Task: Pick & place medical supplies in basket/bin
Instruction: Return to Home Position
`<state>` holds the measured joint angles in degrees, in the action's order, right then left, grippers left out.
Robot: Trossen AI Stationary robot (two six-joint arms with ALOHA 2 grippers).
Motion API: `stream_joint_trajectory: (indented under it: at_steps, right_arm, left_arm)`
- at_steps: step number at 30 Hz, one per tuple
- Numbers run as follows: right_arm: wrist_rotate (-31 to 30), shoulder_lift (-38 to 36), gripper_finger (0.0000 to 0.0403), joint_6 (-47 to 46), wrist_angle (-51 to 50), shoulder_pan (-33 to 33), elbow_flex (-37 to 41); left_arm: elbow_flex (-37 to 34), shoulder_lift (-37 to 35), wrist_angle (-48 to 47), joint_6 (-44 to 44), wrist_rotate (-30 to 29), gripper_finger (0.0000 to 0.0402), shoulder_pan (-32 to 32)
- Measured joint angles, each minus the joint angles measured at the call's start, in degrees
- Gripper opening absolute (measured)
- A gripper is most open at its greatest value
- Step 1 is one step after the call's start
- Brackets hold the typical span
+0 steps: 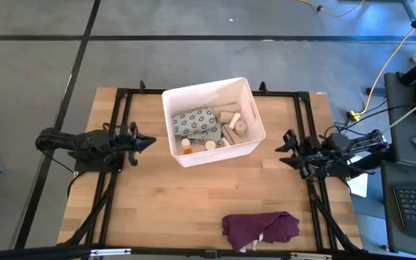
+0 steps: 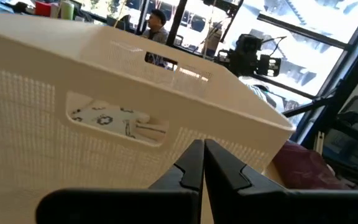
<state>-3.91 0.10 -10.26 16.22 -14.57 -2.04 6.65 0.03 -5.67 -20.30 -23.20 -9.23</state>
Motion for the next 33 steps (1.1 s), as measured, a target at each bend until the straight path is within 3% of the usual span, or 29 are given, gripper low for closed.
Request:
stream_joint_trajectory:
  at_steps: [10,17,21,33]
  right_arm:
    - [-8.0,0.0,0.0179,0.8,0.6,0.0,1.7]
    - [-11.6,0.0,0.0179,-4.3,-11.2,0.0,1.7]
    - [-14.3,0.0,0.0179,0.4,-12.2,0.0,1.7]
    - [-15.1,0.1,0.0179,4.5,-12.1,0.0,1.7]
  left_arm:
    - [-4.1,0.0,3.3,0.4,0.4,0.0002,0.0]
    - [-4.1,0.0,3.3,3.5,-1.3,0.0008,0.0]
    - [-4.1,0.1,3.3,5.1,-1.5,0.0005,0.0]
    - [-4.1,0.2,3.3,7.5,-1.2,0.0007,0.0]
